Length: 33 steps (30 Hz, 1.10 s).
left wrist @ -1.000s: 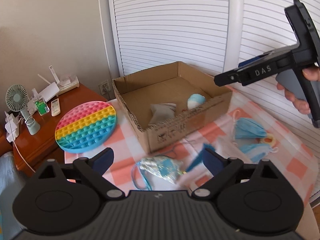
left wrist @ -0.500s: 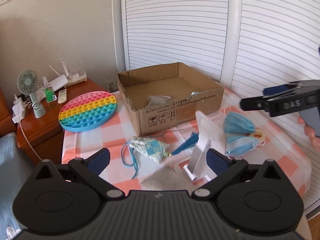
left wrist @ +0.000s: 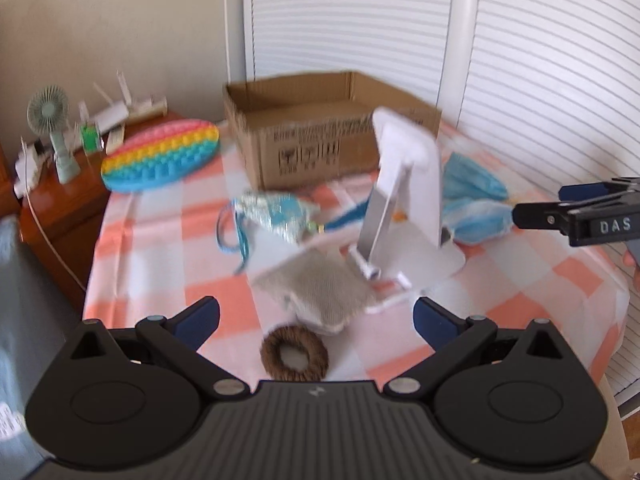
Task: Organize soft objects
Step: 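Lower left tool onto brown scrunchie and close its fingers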
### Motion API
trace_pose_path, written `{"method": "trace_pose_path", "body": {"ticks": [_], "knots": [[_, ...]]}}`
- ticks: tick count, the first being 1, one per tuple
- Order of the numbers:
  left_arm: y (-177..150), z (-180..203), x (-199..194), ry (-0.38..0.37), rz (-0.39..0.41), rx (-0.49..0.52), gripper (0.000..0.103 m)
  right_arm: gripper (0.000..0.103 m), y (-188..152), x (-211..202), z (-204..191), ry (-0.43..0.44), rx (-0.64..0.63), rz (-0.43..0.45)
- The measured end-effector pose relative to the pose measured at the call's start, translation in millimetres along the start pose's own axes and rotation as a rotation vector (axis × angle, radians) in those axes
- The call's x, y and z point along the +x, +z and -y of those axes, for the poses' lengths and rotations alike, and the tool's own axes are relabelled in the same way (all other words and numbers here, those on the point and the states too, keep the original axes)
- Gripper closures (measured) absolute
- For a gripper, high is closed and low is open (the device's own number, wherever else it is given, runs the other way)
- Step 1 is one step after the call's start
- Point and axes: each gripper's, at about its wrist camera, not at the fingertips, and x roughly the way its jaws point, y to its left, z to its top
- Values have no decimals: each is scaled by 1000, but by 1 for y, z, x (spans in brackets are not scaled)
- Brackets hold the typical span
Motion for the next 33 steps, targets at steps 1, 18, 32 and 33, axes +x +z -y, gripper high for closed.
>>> {"method": "trace_pose_path", "body": {"ticks": [1,18,32,33], "knots": [[-3,1,3,5,-13,-8,1,0,-4,1,0,2,-7,-6],[-23,-3,29,82,-76,-57,21,0,-32,17,-6,67,-104,-58],[-25,-2,24,89,-42,-87,56,0,-41,34,10,-18,-118,-88],[-25,-2,24,89,-42,-88,56,0,-41,34,14,-21,-108,-87]]}}
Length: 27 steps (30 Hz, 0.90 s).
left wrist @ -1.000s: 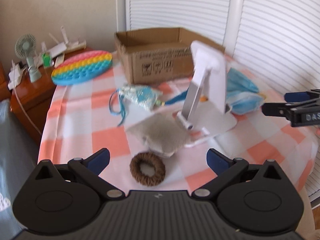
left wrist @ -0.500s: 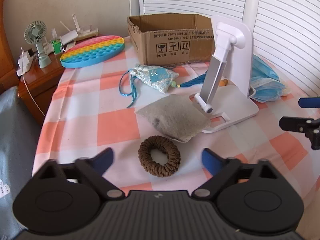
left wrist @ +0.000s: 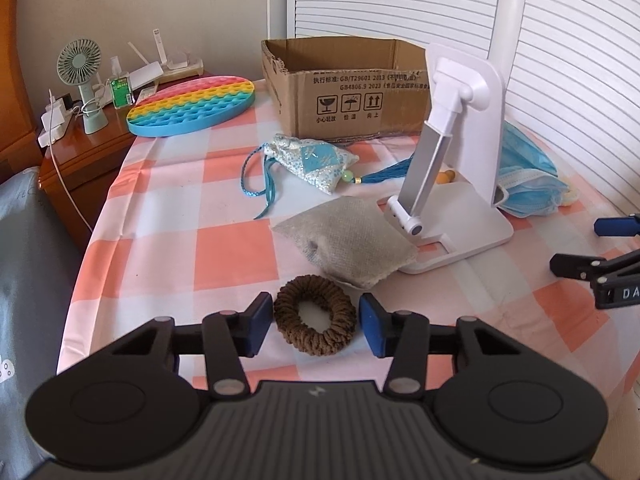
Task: Organize soft objects
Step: 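Lower left tool onto brown scrunchie and close its fingers, then close right tool on cream sponge ring while left tool holds scrunchie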
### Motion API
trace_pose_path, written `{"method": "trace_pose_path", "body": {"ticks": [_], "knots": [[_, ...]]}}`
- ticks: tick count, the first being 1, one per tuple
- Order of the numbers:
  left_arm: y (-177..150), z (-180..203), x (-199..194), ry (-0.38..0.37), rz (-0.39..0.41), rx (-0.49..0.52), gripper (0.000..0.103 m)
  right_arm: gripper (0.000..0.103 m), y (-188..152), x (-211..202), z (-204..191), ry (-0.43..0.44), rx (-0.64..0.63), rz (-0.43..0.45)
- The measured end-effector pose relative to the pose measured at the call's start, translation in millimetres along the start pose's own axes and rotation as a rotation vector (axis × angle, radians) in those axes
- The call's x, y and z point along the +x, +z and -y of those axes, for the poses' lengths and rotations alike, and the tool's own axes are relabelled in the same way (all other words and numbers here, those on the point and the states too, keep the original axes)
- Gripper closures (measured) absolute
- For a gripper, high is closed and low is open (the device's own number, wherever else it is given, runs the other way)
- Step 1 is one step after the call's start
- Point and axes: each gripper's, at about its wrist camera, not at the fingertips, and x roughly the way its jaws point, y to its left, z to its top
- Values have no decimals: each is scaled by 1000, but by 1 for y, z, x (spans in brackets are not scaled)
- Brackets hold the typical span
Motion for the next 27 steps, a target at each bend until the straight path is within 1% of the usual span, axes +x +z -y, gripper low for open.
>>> {"method": "trace_pose_path", "body": {"ticks": [8,10,16,21,25,27], "knots": [[1,0,1,0,4,-5,56,0,5,11,33,-94,92,10],[1,0,1,0,4,-5,56,0,6,14,40,-91,114,14],[2,0,2,-1,3,-6,56,0,16,23,38,-124,89,20],[3,1,3,1,3,-7,56,0,13,14,37,-151,2,30],[4,0,3,-1,3,-5,56,0,13,12,46,-173,24,38],[4,1,4,1,3,-4,56,5,16,15,48,-168,37,44]]}}
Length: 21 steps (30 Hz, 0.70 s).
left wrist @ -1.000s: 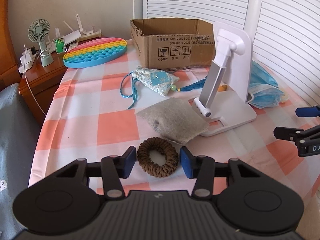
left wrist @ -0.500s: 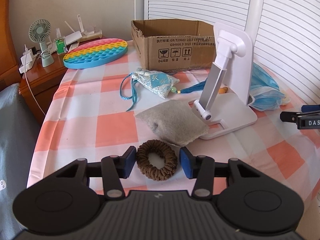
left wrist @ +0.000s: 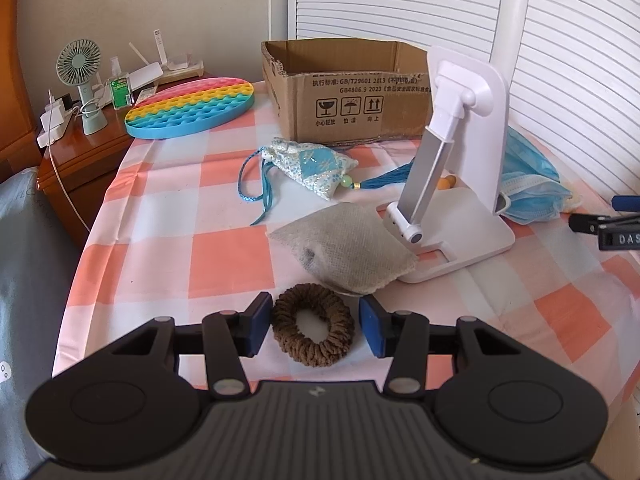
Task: Organize soft objects
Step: 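Close right tool on cream sponge ring while left tool holds scrunchie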
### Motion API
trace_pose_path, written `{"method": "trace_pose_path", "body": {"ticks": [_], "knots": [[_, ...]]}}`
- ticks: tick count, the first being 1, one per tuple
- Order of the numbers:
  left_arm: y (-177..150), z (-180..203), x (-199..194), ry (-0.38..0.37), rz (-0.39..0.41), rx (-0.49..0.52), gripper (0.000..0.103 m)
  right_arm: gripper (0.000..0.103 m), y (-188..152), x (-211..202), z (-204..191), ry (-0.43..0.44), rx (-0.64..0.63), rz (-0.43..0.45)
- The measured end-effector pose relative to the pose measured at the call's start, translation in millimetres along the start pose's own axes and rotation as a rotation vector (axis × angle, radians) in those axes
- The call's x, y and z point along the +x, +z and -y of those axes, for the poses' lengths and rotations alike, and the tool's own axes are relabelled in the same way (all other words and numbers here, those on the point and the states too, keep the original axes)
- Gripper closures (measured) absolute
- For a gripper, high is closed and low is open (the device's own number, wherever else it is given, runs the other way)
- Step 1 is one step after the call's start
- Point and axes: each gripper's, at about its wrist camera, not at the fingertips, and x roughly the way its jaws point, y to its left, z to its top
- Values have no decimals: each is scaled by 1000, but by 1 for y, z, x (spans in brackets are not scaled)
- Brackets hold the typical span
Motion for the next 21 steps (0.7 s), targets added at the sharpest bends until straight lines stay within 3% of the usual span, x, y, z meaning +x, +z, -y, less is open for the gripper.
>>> {"method": "trace_pose_path", "body": {"ticks": [10,15,21], "knots": [[-1,1,-1,4,1,-3,56,32,16,13,-29,53,-53,33],[-1,1,-1,1,1,-4,56,51,19,14,-29,61,-37,25],[-2,-1,-2,-1,0,-2,61,59,17,11,-25,62,-26,17]]}}
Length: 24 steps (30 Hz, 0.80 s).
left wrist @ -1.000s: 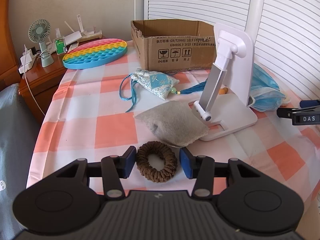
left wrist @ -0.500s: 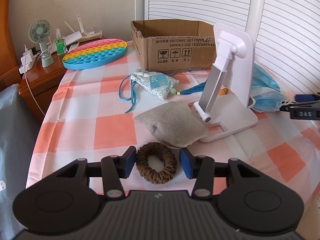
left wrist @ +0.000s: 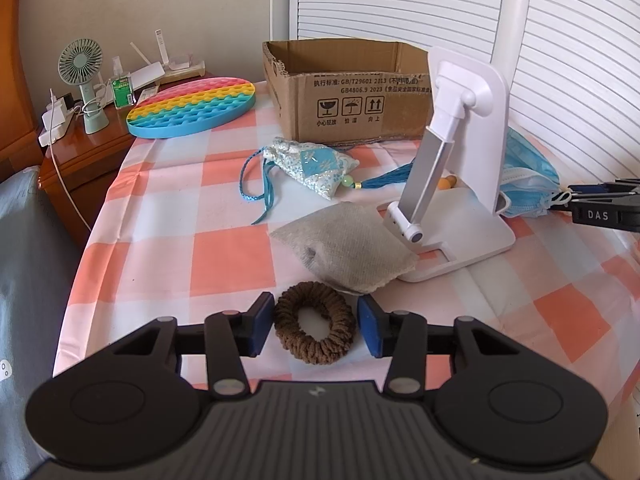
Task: Organize soft objects
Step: 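Close right tool on cream sponge ring while left tool holds scrunchie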
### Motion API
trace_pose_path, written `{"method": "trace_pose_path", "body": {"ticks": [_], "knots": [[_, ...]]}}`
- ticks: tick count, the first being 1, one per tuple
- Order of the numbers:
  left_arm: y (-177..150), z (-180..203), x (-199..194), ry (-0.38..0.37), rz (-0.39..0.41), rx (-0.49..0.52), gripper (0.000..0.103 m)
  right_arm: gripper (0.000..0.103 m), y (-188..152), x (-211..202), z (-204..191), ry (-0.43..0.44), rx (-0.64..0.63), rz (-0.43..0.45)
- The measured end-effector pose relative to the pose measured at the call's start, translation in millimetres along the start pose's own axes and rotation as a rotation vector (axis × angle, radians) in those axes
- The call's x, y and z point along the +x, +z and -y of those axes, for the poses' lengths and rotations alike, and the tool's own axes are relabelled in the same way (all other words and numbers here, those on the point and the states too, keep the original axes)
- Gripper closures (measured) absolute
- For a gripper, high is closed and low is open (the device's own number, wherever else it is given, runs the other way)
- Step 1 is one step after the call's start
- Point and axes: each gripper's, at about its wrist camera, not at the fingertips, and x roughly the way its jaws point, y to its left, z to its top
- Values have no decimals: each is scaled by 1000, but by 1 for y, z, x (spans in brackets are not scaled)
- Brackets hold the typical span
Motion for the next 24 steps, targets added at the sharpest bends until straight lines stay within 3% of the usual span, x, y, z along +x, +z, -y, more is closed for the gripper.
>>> {"method": "trace_pose_path", "body": {"ticks": [14,24], "knots": [[0,-2,0,4,0,-17,63,54,-5,-6,2,0,7,-10],[2,-6,-6,-34,-22,14,70,65,-5,-21,1,18,-17,-15]]}}
